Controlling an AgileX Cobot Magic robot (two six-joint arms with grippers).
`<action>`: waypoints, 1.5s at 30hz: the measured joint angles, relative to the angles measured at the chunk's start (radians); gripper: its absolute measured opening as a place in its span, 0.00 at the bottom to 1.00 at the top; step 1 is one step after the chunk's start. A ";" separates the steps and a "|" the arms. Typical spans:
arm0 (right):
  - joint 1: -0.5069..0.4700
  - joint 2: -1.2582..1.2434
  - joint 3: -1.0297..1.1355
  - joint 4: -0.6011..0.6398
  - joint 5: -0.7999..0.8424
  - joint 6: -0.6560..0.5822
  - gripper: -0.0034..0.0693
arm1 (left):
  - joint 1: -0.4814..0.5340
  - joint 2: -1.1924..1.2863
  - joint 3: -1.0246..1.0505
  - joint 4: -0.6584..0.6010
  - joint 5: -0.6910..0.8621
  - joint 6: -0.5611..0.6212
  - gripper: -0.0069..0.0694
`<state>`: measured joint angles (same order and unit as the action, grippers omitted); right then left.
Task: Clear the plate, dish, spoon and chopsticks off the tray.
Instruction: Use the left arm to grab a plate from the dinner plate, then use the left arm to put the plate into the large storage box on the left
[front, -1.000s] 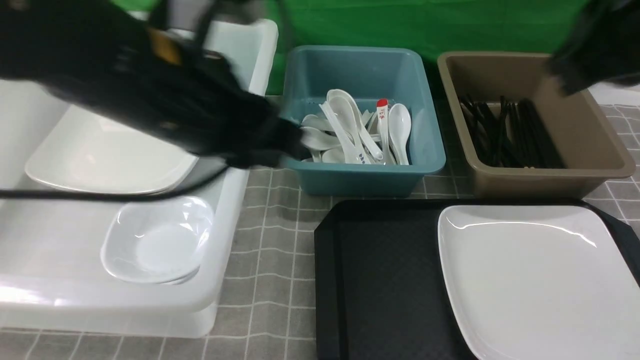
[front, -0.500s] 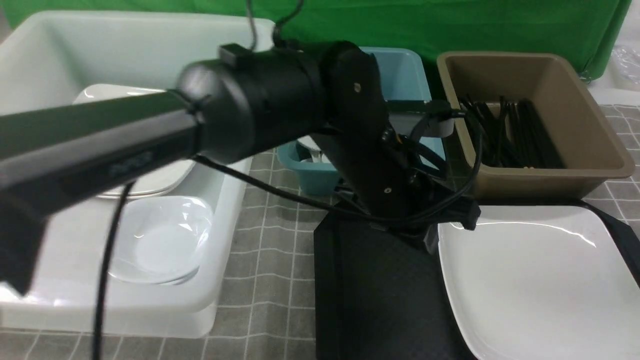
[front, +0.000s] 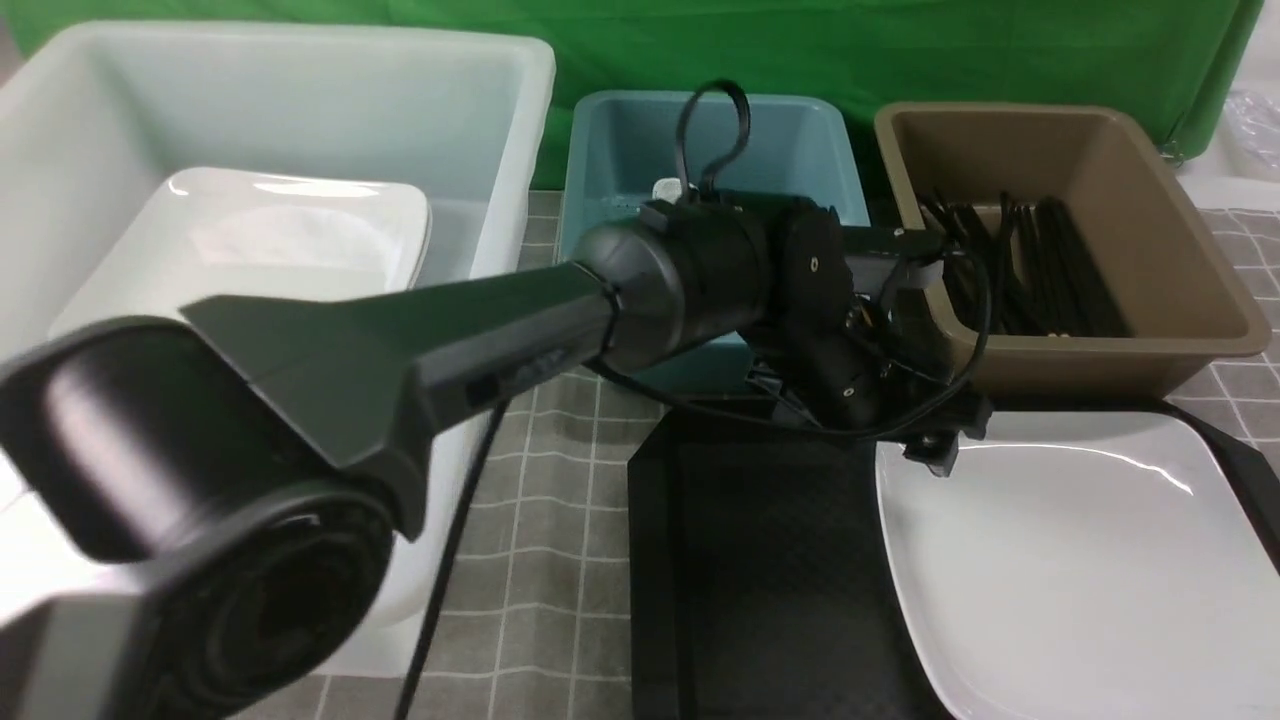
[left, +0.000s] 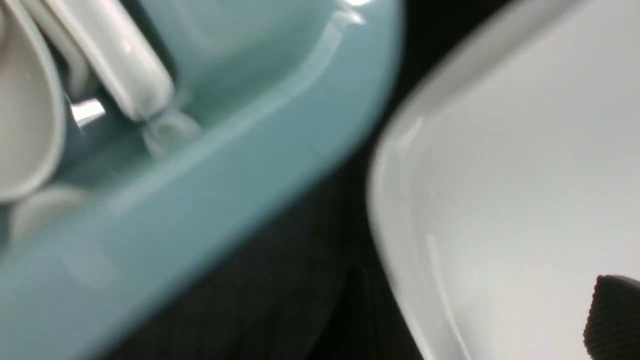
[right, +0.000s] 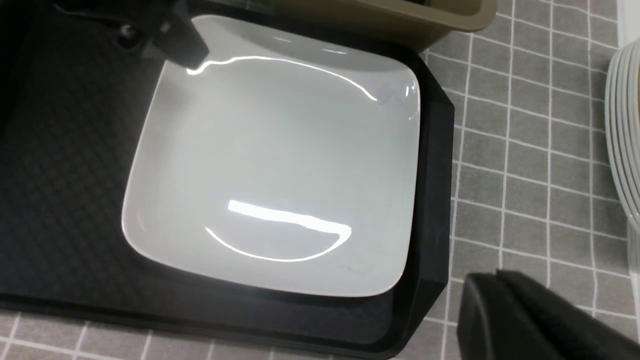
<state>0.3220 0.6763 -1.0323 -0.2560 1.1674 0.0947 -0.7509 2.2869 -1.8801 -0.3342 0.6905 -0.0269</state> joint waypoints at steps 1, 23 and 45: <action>0.000 0.000 0.000 0.000 0.000 0.000 0.08 | 0.000 0.008 -0.002 0.006 -0.012 0.000 0.83; 0.000 0.000 0.000 0.000 -0.008 -0.006 0.08 | 0.002 0.057 -0.016 -0.083 -0.008 0.071 0.31; 0.000 0.197 -0.321 0.533 -0.166 -0.308 0.09 | 0.266 -0.603 -0.009 0.023 0.223 0.145 0.12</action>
<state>0.3217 0.8732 -1.3530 0.2772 1.0013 -0.2128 -0.4849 1.6835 -1.8890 -0.3107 0.9132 0.1178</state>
